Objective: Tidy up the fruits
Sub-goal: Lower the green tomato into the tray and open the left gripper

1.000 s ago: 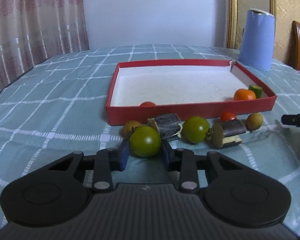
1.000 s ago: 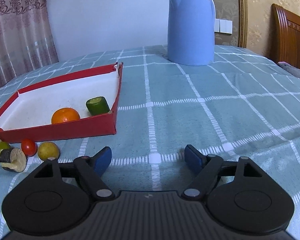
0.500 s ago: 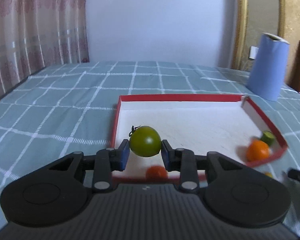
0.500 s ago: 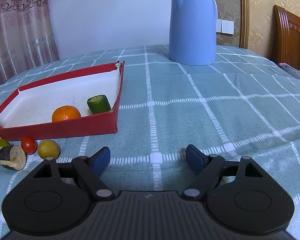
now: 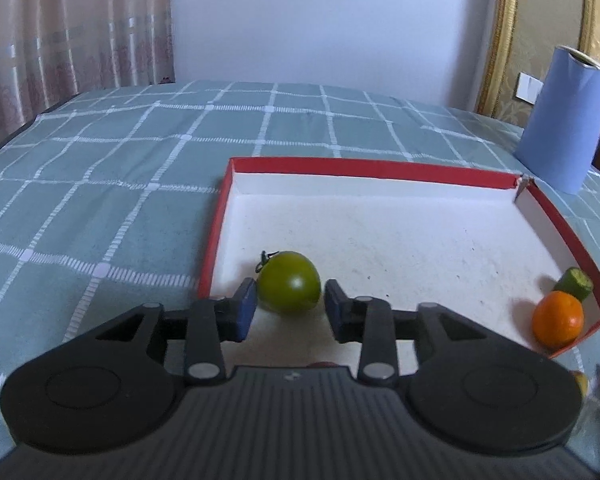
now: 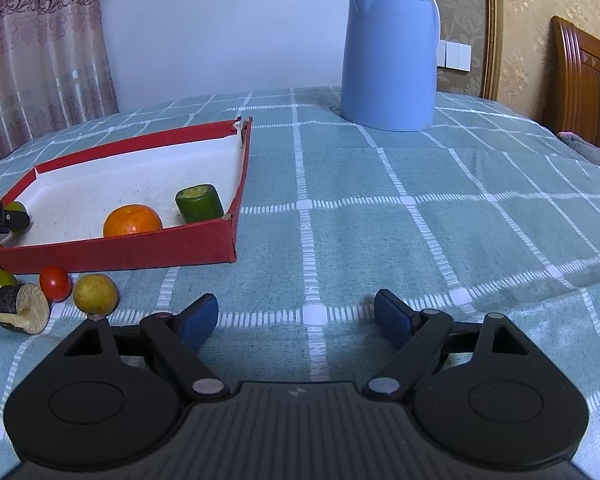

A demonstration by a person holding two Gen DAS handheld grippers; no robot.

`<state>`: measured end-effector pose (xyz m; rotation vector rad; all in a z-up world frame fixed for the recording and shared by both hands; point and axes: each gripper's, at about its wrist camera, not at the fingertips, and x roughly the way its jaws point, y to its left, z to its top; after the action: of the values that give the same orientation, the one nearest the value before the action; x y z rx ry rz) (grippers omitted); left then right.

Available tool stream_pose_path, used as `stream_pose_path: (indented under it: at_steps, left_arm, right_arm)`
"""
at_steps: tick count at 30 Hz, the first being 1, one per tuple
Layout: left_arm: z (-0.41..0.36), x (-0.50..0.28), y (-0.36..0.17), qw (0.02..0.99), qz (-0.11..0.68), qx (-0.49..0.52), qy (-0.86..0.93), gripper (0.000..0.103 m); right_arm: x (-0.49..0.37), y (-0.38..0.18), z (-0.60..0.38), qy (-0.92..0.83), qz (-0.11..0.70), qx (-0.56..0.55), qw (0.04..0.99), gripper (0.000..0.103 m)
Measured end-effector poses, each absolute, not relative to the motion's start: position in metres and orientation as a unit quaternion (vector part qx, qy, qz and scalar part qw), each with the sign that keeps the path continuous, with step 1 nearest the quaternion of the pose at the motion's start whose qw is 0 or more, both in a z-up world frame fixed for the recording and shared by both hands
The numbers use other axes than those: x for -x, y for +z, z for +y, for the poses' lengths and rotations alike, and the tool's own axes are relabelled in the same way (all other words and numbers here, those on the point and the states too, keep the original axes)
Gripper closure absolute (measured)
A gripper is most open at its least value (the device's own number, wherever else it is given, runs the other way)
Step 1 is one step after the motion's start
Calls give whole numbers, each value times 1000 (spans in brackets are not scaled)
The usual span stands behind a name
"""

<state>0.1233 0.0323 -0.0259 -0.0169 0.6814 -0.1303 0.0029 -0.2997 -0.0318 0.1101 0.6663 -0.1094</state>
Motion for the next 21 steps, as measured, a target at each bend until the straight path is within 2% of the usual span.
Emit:
stream_pose_path:
  at_steps: [4, 11, 13, 18, 21]
  left_arm:
    - [30, -120, -24, 938, 338, 8, -75, 51]
    - [41, -76, -2, 947, 308, 27, -88, 37]
    - [43, -55, 2, 948, 301, 27, -103, 28]
    - [46, -5, -6, 947, 300, 9, -118, 18]
    - [45, 4, -22, 944, 316, -3, -98, 17]
  right_arm:
    - [-3, -32, -300, -54, 327, -53, 942, 17]
    - [-4, -32, -299, -54, 328, -51, 942, 17]
    - [-4, -32, -298, -54, 329, -48, 942, 17]
    - [-5, -33, -298, -51, 330, -47, 941, 14]
    - [-5, -33, -299, -49, 331, -48, 941, 13]
